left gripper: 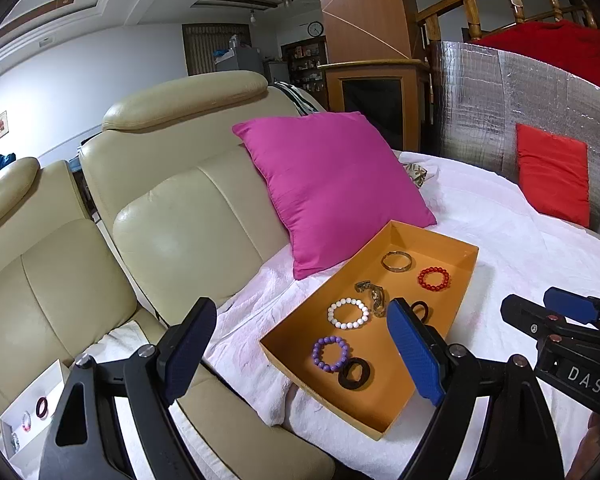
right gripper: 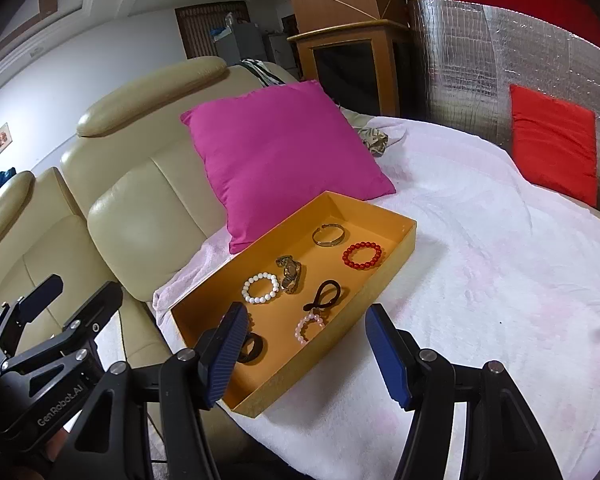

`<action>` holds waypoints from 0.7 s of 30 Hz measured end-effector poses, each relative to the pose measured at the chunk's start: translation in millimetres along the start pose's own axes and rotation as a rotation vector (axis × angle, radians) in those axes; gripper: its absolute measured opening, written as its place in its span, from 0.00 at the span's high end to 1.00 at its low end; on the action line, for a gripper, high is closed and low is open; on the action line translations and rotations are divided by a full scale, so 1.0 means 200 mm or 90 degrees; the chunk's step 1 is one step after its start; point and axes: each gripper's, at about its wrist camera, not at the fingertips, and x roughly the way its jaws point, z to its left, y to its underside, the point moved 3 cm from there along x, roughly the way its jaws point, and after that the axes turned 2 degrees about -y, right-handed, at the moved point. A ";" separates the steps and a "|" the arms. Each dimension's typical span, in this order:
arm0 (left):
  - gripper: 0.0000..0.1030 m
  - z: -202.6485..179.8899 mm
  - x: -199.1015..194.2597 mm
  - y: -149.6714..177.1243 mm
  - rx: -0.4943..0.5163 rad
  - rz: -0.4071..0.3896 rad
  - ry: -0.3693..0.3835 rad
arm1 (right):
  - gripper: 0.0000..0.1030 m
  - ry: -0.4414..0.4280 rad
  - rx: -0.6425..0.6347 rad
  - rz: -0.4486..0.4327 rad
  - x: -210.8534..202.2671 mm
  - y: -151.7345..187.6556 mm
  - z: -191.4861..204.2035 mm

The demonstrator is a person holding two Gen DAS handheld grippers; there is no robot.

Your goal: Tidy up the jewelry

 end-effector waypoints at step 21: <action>0.15 -0.48 0.05 -0.12 0.078 -0.004 0.167 | 0.37 0.050 0.082 -0.063 -0.06 -0.01 -0.40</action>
